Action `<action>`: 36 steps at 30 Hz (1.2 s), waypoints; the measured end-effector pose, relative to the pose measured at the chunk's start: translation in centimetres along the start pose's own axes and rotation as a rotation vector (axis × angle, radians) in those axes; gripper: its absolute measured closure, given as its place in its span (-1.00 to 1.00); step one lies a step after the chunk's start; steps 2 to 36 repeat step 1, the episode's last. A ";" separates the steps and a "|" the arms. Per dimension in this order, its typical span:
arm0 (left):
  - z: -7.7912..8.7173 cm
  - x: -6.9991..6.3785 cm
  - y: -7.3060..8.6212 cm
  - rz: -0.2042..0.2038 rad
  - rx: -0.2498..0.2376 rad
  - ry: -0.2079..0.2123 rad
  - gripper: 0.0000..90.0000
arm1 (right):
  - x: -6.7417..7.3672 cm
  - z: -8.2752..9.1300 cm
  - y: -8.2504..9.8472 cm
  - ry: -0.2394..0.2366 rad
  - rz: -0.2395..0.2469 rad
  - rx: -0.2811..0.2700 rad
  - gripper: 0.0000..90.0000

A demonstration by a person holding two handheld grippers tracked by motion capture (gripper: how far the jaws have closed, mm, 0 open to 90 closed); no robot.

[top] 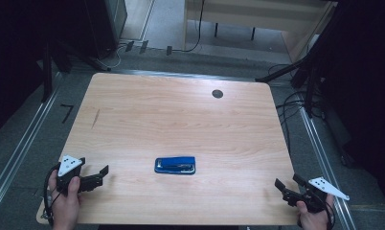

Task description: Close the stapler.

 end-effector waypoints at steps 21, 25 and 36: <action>0.0 0.0 0.0 0.000 0.000 0.000 -0.83 | -0.1 0.0 0.0 0.001 0.004 -0.003 -0.71; 0.0 0.0 0.0 0.000 0.000 0.000 -0.83 | -0.1 0.0 0.0 0.001 0.004 -0.003 -0.71; 0.0 0.0 0.0 0.000 0.000 0.000 -0.83 | -0.1 0.0 0.0 0.001 0.004 -0.003 -0.71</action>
Point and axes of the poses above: each handheld gripper's, and its own axes: z roughly backward along the jaws, y roughly out of its underside, x roughly to its left, the point moved 6 cm from there along -z, roughly forward along the jaws, and after that the axes turned 9 degrees about z, right-handed, at the moved point
